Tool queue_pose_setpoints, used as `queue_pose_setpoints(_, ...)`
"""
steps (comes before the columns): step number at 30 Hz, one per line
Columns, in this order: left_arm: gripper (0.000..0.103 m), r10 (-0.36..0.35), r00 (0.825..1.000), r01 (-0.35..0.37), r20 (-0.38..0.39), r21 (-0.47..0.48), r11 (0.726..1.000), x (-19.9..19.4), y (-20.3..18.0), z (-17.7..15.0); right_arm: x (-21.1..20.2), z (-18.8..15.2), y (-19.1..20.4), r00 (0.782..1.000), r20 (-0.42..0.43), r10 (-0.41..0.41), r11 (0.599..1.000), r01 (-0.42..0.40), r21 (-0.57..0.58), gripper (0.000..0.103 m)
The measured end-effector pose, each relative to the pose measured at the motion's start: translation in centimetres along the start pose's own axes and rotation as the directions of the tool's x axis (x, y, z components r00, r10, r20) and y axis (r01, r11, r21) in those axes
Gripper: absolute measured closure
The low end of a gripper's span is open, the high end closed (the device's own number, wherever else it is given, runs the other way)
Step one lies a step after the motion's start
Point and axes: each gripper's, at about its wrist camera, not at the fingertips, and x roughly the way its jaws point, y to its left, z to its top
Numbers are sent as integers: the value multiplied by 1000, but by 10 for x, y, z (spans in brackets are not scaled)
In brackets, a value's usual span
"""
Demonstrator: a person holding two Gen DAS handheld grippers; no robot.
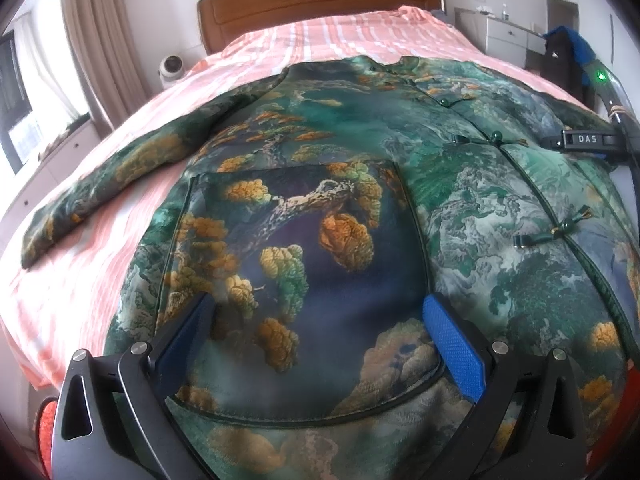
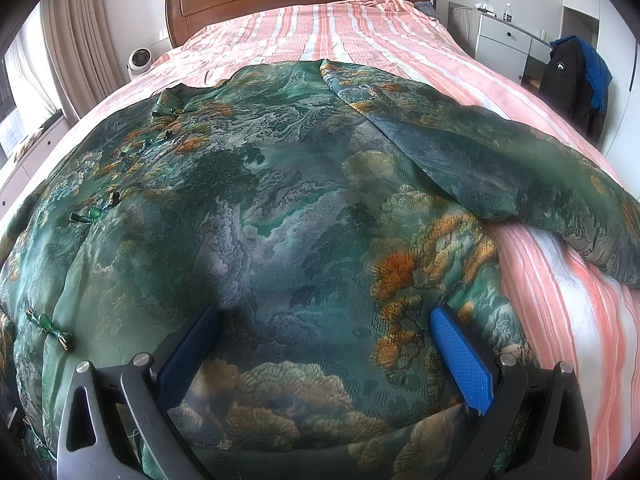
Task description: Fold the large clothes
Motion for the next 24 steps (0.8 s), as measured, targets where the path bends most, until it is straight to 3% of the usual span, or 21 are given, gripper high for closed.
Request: queue_pose_setpoints(24, 0, 11, 1000, -11, 9, 6, 1000, 0, -1, -1, 0, 0, 0, 1000, 1, 5, 1000, -5, -4, 0)
